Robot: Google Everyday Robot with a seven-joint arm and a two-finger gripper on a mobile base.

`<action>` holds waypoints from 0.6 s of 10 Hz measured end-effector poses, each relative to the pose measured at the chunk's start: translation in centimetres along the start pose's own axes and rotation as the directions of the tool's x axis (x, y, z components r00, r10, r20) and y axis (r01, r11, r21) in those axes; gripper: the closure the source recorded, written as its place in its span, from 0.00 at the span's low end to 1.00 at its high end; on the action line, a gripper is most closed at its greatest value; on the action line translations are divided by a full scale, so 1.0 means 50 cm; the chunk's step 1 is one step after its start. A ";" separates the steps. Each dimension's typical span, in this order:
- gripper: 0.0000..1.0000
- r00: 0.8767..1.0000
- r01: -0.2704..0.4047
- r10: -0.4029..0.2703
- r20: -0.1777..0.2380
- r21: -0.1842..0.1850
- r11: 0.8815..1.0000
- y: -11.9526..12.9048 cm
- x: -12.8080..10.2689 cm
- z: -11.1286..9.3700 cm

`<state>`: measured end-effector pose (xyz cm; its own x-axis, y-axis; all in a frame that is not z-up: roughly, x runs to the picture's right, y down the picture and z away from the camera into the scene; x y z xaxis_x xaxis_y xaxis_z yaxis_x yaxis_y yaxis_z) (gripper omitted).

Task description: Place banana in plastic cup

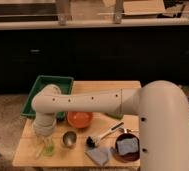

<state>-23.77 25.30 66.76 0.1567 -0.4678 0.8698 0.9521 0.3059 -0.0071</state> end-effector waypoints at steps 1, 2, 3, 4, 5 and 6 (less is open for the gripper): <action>0.86 1.000 -0.008 0.008 -0.004 -0.006 1.000 0.001 0.001 0.000; 0.77 1.000 -0.015 0.015 -0.007 -0.013 1.000 0.003 0.002 0.000; 0.67 1.000 -0.019 0.019 -0.008 -0.017 1.000 0.004 0.003 0.000; 0.57 1.000 -0.023 0.023 -0.009 -0.023 0.999 0.005 0.004 0.000; 0.46 1.000 -0.026 0.026 -0.008 -0.027 0.999 0.006 0.006 0.000; 0.36 1.000 -0.027 0.026 -0.007 -0.032 0.999 0.006 0.005 0.002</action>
<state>-23.47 25.33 67.02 0.1835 -0.4650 0.8661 0.9556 0.2912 -0.0461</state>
